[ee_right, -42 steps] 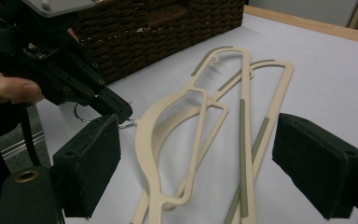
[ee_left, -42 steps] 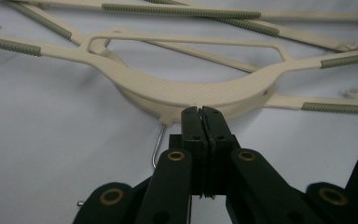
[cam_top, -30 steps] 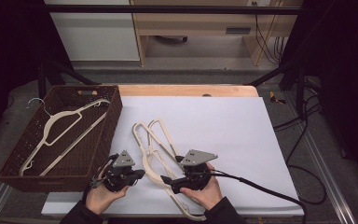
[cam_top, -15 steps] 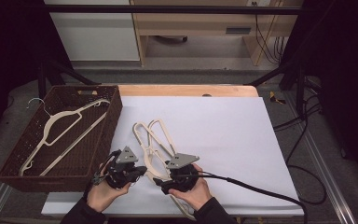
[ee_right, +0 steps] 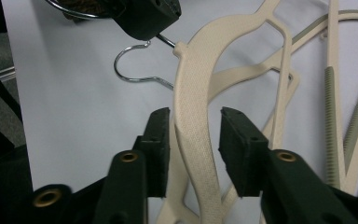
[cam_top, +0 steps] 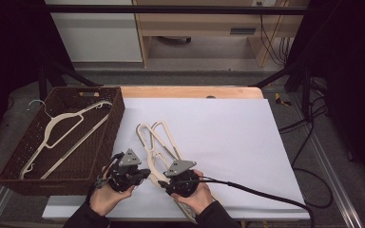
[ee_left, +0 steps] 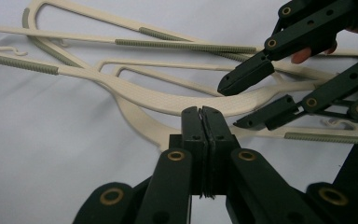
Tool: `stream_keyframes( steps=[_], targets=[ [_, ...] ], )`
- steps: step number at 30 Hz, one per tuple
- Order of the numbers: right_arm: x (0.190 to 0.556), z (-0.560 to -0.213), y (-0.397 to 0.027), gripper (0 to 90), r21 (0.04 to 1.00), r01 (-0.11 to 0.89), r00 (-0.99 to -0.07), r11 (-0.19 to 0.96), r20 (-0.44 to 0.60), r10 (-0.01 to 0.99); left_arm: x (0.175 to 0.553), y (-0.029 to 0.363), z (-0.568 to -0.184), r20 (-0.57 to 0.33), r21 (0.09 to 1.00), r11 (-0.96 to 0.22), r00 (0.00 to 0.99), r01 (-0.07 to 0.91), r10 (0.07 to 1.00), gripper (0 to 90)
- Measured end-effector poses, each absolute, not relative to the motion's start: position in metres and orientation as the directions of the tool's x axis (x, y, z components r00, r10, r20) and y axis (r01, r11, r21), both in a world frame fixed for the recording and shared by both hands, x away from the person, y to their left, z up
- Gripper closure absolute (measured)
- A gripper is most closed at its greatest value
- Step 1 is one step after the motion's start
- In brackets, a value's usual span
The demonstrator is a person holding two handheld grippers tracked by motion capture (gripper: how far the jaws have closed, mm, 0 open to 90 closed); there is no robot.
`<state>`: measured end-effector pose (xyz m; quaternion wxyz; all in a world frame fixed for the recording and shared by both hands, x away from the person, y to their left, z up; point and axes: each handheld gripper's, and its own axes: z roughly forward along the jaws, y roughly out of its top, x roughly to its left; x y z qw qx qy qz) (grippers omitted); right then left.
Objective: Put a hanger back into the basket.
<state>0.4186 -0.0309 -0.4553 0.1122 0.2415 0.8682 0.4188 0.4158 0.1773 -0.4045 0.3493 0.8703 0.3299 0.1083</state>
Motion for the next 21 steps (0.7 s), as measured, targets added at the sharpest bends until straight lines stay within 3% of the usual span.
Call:
stream_keyframes(
  steps=[2,9,11,18,19,21],
  targets=[
    [0.418,-0.455,-0.031,71.5,0.781,0.321,-0.864,0.535,0.010,0.504,0.415,0.178,-0.405,-0.044,0.680,-0.537,0.759,0.499,0.649,88.5],
    [0.418,-0.455,-0.032,73.7,0.786,0.286,-0.876,0.547,-0.016,0.482,0.415,0.179,-0.404,-0.044,0.698,-0.526,0.762,0.486,0.646,87.8],
    [0.417,-0.453,-0.033,74.5,0.787,0.274,-0.882,0.553,-0.023,0.470,0.414,0.182,-0.401,-0.081,0.727,-0.488,0.766,0.483,0.637,84.6],
    [0.416,-0.448,-0.036,75.6,0.789,0.259,-0.874,0.557,-0.054,0.482,0.405,0.209,-0.368,-0.064,0.874,-0.337,0.770,0.350,0.634,45.2],
    [0.416,-0.445,-0.037,75.9,0.787,0.256,-0.873,0.561,-0.061,0.484,0.404,0.213,-0.364,-0.057,0.883,-0.328,0.772,0.335,0.634,36.1],
    [0.416,-0.443,-0.039,76.1,0.787,0.253,-0.873,0.563,-0.065,0.484,0.402,0.217,-0.362,-0.052,0.893,-0.317,0.773,0.320,0.632,32.1]
  ],
)
